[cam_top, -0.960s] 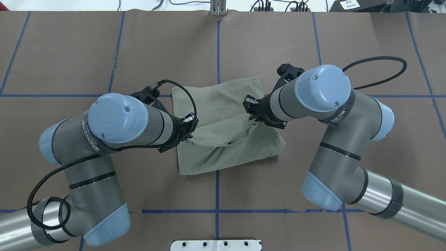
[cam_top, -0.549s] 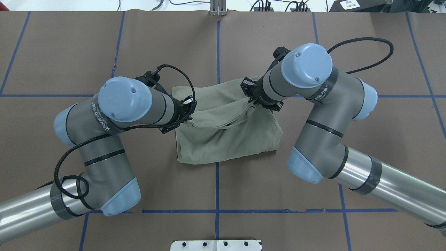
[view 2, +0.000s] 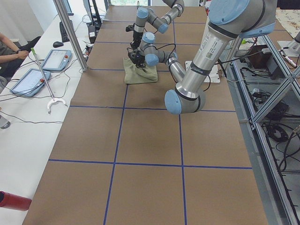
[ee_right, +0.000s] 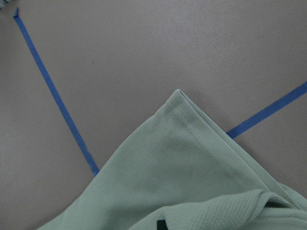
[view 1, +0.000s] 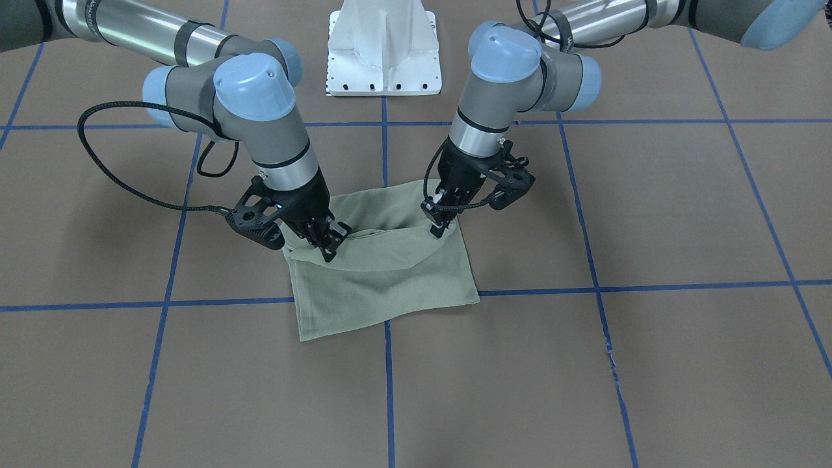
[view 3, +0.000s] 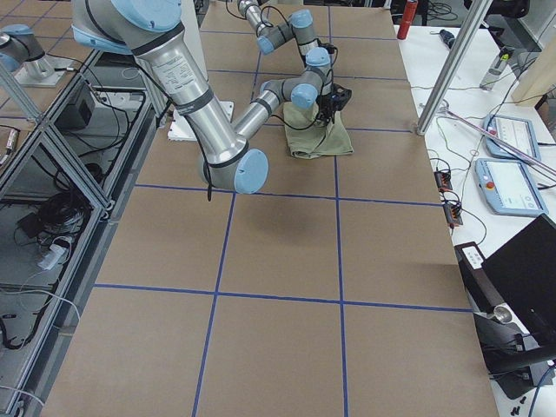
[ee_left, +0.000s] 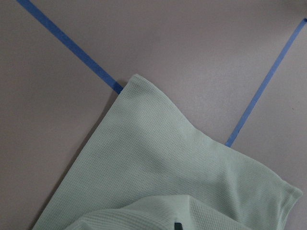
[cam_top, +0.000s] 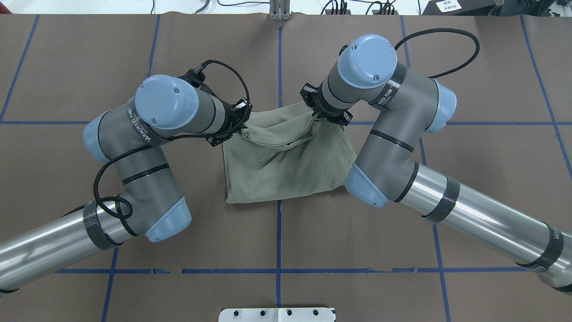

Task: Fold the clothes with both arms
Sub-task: 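Lift the near edge with both grippers and fold it away from the robot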

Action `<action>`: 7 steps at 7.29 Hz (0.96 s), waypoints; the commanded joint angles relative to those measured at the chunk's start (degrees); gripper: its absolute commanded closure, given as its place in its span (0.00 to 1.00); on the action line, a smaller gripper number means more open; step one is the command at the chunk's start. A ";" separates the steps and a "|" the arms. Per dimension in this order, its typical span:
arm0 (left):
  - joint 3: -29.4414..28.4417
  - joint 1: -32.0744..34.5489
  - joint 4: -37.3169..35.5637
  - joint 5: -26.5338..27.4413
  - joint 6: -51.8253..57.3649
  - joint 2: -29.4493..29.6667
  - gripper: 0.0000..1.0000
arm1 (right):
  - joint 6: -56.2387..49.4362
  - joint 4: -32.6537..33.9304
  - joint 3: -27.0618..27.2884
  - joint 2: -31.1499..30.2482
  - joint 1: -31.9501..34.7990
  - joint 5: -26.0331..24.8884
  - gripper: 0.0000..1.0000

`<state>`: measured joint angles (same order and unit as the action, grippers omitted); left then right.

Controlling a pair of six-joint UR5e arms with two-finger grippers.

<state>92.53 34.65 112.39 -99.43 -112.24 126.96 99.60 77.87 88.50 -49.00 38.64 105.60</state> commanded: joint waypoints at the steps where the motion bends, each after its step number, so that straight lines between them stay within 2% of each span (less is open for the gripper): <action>1: -3.31 0.95 2.92 0.11 -0.09 0.13 1.00 | -0.02 -0.09 -2.80 1.71 0.65 0.57 1.00; 3: -3.59 1.04 2.83 0.11 0.17 0.83 1.00 | -0.11 -0.09 -3.59 1.72 0.65 0.66 1.00; 4: -4.20 1.82 3.09 0.20 1.13 1.62 0.76 | -0.02 -3.13 -4.99 1.72 0.91 0.49 0.95; 5: -5.16 3.83 4.49 0.37 4.54 3.45 0.01 | -0.37 -7.43 -8.40 1.54 1.52 0.31 0.01; 7: -14.61 10.15 4.85 0.29 10.24 3.73 0.00 | -4.91 -8.88 -13.76 2.85 5.20 0.83 0.00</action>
<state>83.38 41.42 116.87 -99.14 -106.33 130.34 97.39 70.17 78.23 -47.05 41.68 106.13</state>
